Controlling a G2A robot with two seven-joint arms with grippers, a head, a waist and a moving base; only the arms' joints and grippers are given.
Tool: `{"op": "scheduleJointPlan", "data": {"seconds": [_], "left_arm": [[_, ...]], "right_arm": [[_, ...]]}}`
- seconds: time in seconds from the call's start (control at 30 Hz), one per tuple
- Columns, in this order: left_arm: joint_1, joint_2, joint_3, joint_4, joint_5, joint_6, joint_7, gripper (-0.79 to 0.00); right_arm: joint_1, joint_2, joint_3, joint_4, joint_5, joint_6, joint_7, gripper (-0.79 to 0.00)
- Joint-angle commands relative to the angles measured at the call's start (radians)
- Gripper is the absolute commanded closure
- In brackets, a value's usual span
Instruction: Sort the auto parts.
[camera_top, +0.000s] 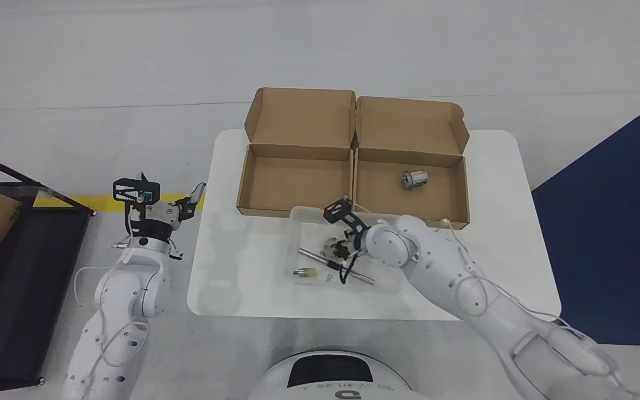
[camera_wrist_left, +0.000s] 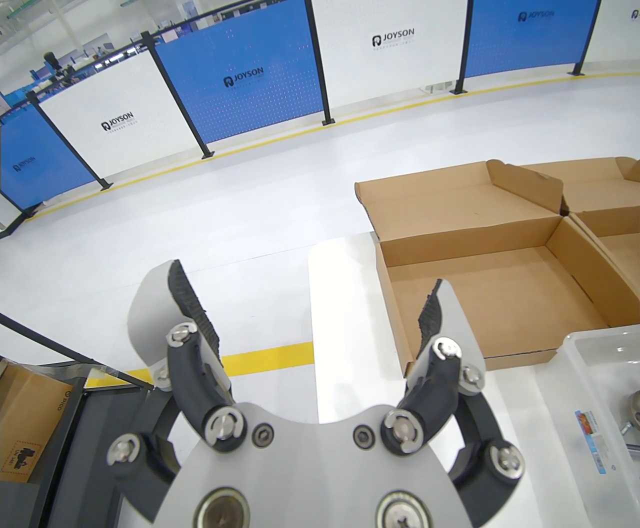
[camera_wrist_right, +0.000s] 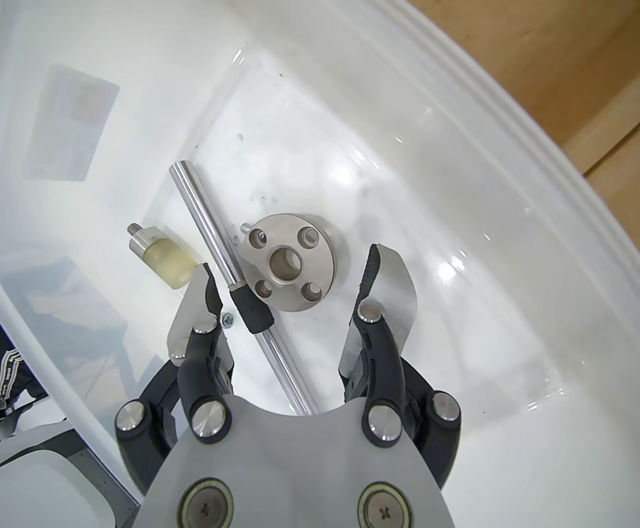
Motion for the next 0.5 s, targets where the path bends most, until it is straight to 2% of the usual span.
{"op": "scheduleJointPlan", "data": {"seconds": [0.0, 0.13, 0.23, 0.27, 0.47], "left_arm": [[0.000, 0.000, 0.000, 0.000, 0.000, 0.000, 0.000, -0.785], [0.000, 0.000, 0.000, 0.000, 0.000, 0.000, 0.000, -0.785], [0.000, 0.000, 0.000, 0.000, 0.000, 0.000, 0.000, -0.785], [0.000, 0.000, 0.000, 0.000, 0.000, 0.000, 0.000, -0.785], [0.000, 0.000, 0.000, 0.000, 0.000, 0.000, 0.000, -0.785]], "right_arm": [[0.006, -0.005, -0.002, 0.012, 0.001, 0.003, -0.002, -0.526], [0.013, -0.015, -0.008, 0.027, -0.003, 0.009, -0.004, -0.536], [0.017, -0.022, -0.013, 0.034, -0.008, 0.005, 0.001, -0.483], [0.019, -0.024, -0.014, 0.037, -0.007, 0.003, 0.001, -0.409], [0.026, -0.032, -0.007, 0.060, -0.001, -0.006, -0.001, -0.246]]}}
